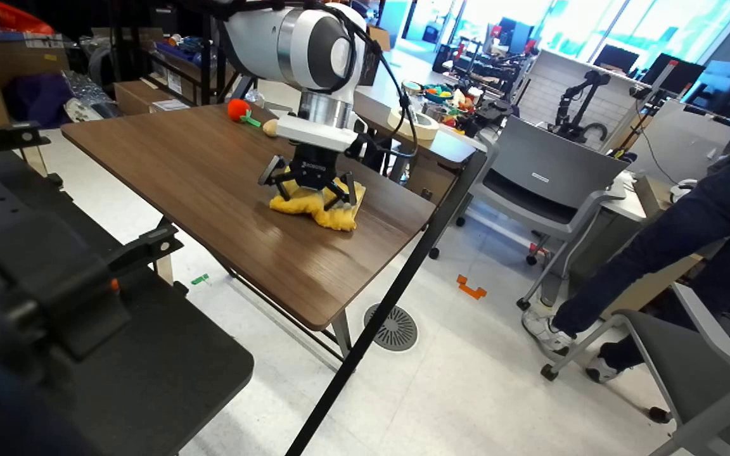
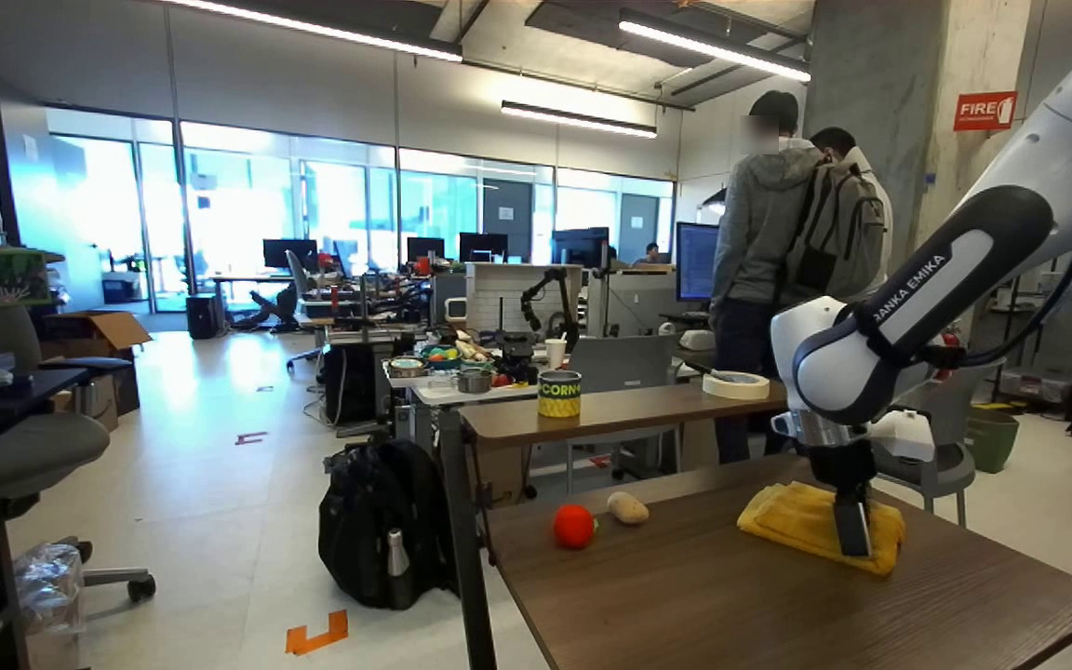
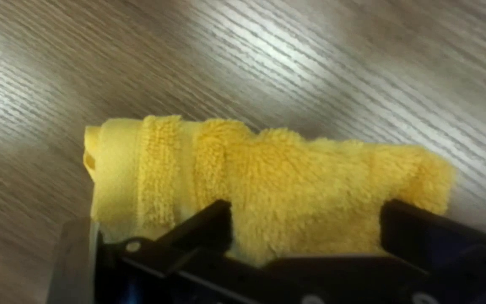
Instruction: Use the towel to clean the table and move the toys to the left
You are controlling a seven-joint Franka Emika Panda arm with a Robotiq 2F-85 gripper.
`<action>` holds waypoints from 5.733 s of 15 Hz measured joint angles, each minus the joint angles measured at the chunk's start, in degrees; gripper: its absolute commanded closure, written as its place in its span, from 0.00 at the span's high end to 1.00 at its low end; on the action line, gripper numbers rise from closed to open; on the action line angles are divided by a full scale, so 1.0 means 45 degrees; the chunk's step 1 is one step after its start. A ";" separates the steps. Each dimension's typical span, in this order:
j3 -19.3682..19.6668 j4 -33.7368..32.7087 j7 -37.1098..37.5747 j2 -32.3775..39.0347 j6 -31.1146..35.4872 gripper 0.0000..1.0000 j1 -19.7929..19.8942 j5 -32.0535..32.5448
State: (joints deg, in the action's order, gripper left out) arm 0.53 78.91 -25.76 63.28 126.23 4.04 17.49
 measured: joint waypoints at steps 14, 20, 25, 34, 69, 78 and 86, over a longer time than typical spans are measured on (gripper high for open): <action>0.1388 0.6710 0.0947 -0.2611 0.9342 1.00 0.0552 0.2384; 0.1645 0.6777 -0.0073 -0.2645 0.9395 1.00 0.0172 0.2860; 0.2394 0.7149 -0.0211 -0.2646 0.9983 1.00 -0.1574 0.4776; 0.3821 0.8193 0.0513 -0.3011 1.1597 1.00 -0.3667 0.5985; 0.1120 0.6906 0.3373 -0.2978 0.4615 1.00 -0.1764 1.1684; 0.1091 0.2884 0.2242 -0.0992 0.1204 1.00 0.0620 0.7265; 0.0832 -0.0998 0.3528 0.0638 0.1551 1.00 0.0290 0.4174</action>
State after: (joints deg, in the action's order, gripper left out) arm 4.28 74.42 -9.89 66.15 133.21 5.35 36.28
